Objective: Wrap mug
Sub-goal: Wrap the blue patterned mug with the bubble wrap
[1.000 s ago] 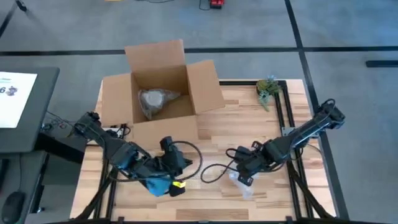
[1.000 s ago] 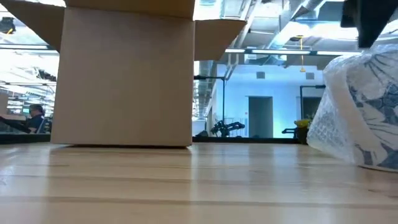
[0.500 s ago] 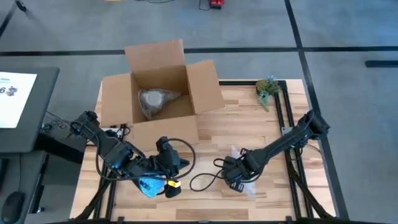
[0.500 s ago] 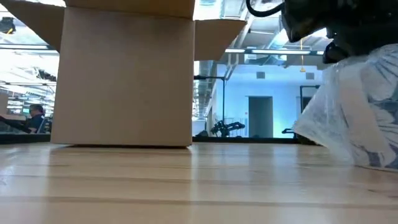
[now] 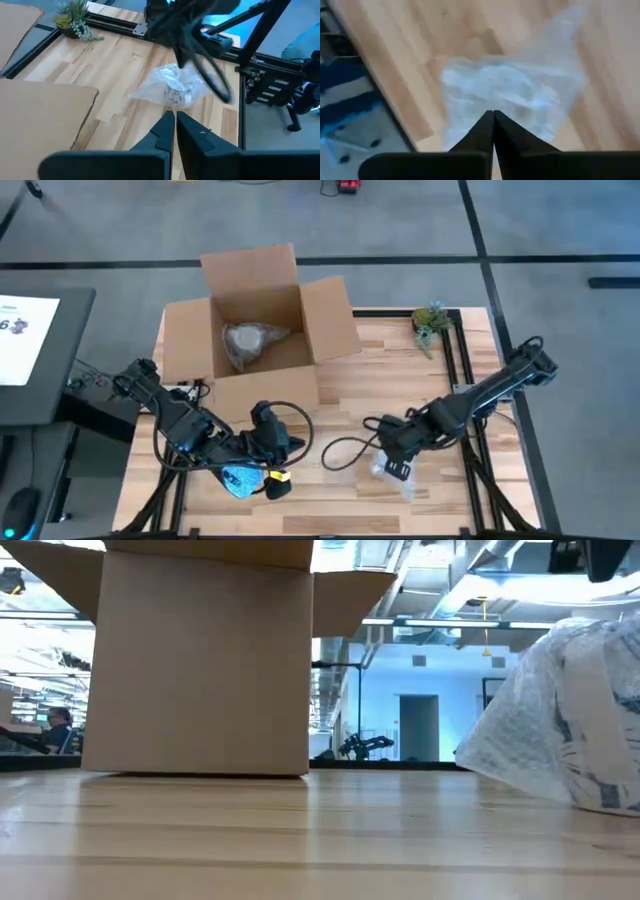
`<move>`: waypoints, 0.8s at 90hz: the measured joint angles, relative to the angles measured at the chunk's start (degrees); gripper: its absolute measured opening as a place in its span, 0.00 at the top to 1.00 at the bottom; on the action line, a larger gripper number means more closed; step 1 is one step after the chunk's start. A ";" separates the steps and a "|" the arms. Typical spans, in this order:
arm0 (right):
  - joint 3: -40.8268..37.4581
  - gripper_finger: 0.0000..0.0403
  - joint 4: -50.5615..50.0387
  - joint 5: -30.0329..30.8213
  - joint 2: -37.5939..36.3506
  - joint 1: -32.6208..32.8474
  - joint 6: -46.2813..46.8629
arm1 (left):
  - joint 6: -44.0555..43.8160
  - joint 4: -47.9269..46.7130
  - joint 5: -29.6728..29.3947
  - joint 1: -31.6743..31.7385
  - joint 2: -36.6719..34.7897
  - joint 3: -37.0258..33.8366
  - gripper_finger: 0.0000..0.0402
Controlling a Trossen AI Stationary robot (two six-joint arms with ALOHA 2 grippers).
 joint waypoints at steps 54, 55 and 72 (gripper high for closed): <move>-3.43 1.00 5.42 -2.60 16.80 -2.23 -3.95 | 0.26 0.85 -0.13 0.00 0.00 0.00 1.00; -3.10 1.00 4.88 -2.45 16.71 -2.23 -4.22 | 0.24 0.85 -0.13 0.00 0.00 0.00 1.00; 2.77 1.00 -2.46 -1.48 10.56 -2.38 -6.32 | 1.02 1.96 0.00 0.00 0.00 0.00 1.00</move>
